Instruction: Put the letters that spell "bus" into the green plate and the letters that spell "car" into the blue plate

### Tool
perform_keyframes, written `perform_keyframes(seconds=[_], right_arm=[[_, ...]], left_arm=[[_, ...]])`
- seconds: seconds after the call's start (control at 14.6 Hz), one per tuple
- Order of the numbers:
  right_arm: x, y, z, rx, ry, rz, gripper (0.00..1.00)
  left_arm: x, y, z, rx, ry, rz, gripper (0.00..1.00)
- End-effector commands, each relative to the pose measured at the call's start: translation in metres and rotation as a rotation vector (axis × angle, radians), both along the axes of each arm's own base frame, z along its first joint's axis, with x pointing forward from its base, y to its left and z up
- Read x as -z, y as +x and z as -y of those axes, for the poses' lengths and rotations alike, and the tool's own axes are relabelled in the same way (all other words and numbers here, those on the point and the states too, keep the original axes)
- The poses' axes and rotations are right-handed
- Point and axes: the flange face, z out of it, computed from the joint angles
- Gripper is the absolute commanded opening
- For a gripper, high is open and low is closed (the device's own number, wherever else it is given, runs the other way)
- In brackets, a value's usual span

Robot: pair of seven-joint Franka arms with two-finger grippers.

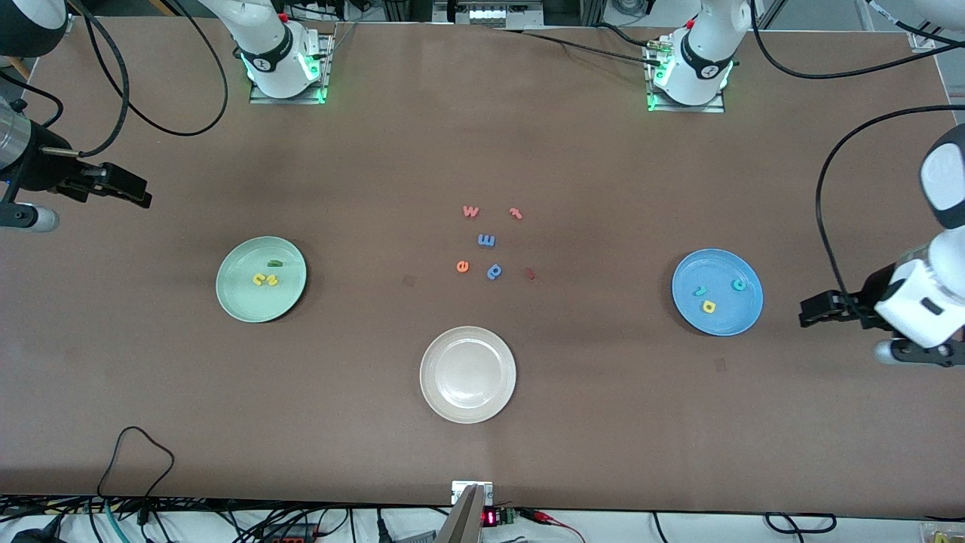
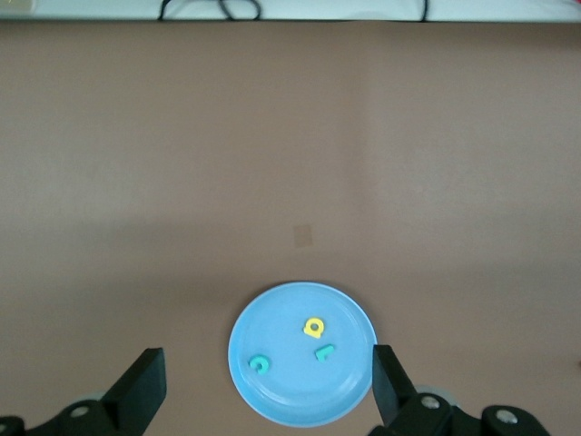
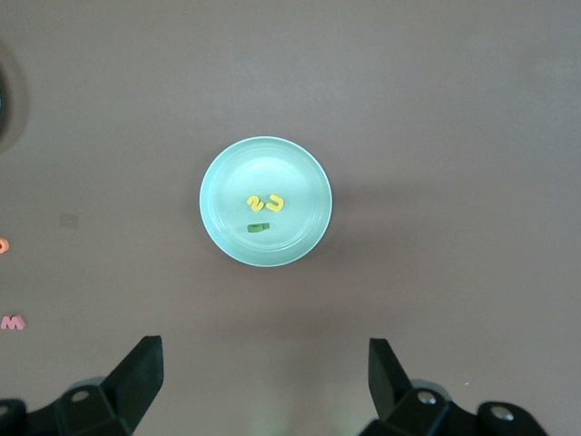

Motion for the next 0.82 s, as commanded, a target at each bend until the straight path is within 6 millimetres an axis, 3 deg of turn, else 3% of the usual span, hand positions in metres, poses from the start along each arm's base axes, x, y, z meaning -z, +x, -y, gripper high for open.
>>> perform_keyframes(seconds=[0.0, 0.27, 0.75], right_arm=[[-0.005, 0.002, -0.004, -0.008, 0.001, -0.004, 1.0], [-0.001, 0.005, 0.0, -0.011, 0.002, -0.006, 1.0], [-0.001, 0.004, -0.002, -0.011, -0.002, -0.008, 1.0]], left_arm=[[-0.042, -0.023, -0.008, -0.065, -0.04, 0.011, 1.0], [-0.06, -0.056, -0.002, -0.037, -0.036, -0.075, 1.0], [-0.062, -0.115, 0.017, 0.012, 0.004, -0.085, 1.0]])
